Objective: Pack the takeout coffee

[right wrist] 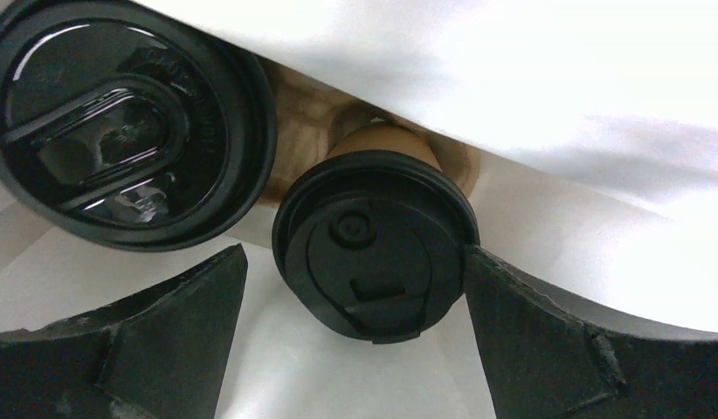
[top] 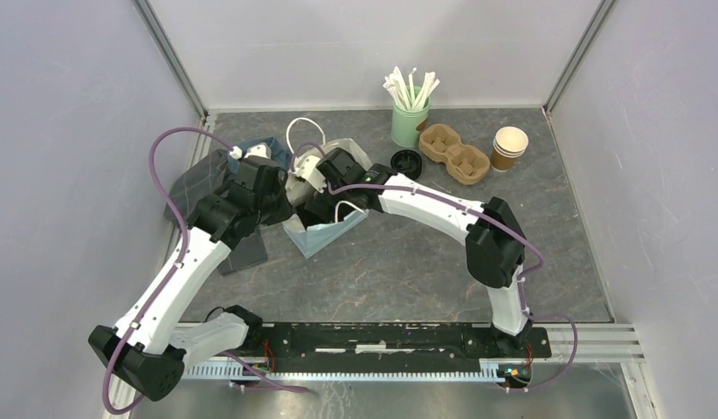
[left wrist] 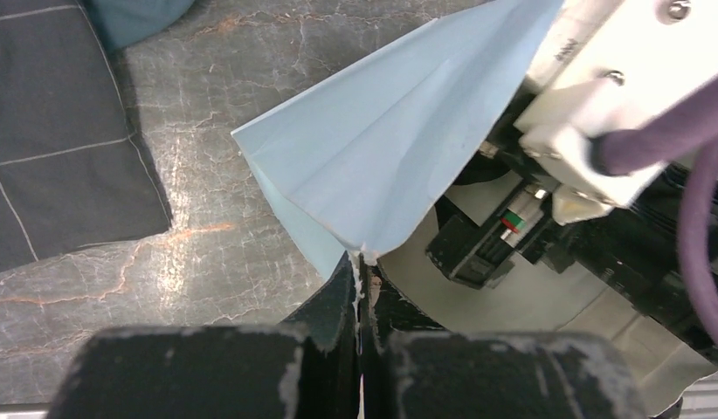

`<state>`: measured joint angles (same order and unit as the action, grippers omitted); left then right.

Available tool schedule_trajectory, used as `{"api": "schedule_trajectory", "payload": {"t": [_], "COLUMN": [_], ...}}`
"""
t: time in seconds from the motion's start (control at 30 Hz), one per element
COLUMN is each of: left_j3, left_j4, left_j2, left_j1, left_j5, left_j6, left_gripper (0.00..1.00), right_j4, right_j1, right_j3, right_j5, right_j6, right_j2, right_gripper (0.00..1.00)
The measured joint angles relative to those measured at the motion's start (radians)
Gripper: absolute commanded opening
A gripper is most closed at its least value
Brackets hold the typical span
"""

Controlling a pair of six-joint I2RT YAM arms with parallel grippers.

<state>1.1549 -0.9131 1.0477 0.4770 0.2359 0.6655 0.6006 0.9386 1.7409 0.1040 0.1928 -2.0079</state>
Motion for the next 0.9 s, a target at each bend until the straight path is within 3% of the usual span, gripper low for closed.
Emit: {"api": "schedule_trajectory", "payload": {"t": [0.53,0.9], "left_j3": [0.022,0.032], "left_j4": [-0.035,-0.043], "left_j2": [0.005,0.018], "left_j1": [0.000,0.000], "left_j5": [-0.006,-0.019], "left_j6": [0.027,0.079], "left_gripper": [0.02,0.02], "right_j4": [0.120,0.163], "right_j1": [0.002,-0.008], "right_j3": [0.076,0.262], "right_j5": [0.001,0.029], "right_j6": [-0.095,-0.142], "right_j2": [0.131,0.187], "right_gripper": [0.98,0.98]}}
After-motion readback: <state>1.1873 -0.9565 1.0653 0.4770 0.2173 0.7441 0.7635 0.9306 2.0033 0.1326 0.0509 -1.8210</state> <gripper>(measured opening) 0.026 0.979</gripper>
